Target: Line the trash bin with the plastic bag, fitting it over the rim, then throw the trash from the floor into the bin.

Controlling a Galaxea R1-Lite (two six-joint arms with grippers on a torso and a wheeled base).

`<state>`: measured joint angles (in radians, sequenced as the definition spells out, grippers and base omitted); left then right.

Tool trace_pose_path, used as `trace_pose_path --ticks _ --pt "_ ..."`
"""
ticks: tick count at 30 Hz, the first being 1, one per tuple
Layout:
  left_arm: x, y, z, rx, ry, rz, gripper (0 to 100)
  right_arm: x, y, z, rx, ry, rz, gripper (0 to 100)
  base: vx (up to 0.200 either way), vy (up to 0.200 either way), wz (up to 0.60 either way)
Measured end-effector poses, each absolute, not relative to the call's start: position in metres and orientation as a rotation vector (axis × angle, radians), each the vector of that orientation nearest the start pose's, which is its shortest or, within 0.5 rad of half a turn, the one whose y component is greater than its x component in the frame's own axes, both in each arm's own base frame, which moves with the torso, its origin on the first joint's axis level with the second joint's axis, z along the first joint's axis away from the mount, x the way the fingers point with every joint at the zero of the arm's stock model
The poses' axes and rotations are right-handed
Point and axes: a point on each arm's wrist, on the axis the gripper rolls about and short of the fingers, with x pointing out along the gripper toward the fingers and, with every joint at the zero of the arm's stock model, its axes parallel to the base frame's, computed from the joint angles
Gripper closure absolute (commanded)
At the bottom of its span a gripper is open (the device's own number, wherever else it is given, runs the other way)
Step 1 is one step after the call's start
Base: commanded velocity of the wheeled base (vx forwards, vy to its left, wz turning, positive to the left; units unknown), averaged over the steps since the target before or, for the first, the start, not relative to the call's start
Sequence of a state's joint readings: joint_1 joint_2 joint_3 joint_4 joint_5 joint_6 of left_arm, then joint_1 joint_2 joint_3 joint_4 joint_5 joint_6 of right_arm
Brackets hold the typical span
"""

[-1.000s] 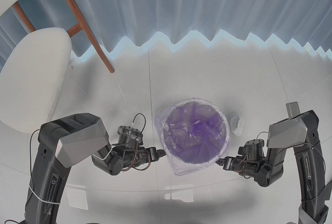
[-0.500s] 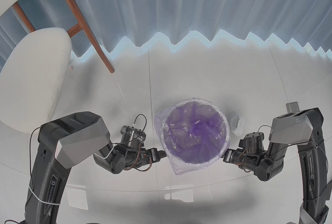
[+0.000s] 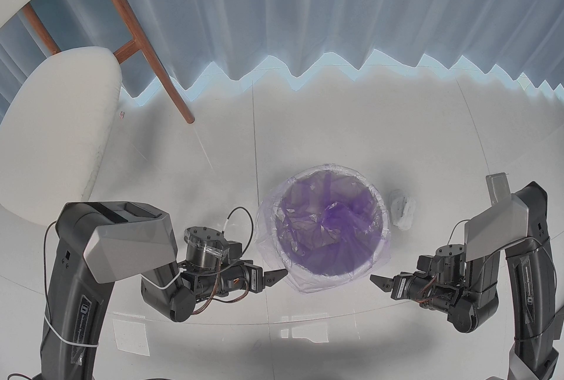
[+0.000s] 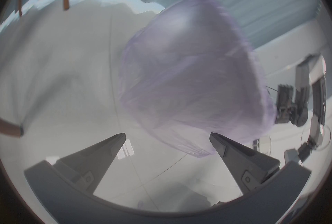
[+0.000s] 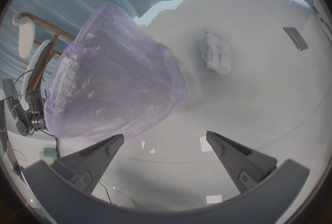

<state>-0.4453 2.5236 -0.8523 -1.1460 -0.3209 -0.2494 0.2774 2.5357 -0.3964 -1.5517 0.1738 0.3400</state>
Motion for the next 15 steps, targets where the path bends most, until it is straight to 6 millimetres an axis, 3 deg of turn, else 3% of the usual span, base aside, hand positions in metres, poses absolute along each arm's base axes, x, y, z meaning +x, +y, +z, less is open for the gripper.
trace_pose_path --ticks 9,15 --pt "0.318 -0.186 -0.062 0.017 0.552 -0.882 0 0.286 0.076 -0.064 0.293 0.643 0.289 0 0.0 0.0 0.0" --pt "0.312 -0.187 -0.067 0.074 0.554 -0.867 0 0.283 0.071 -0.061 0.3 0.642 0.253 0 0.0 0.0 0.0"
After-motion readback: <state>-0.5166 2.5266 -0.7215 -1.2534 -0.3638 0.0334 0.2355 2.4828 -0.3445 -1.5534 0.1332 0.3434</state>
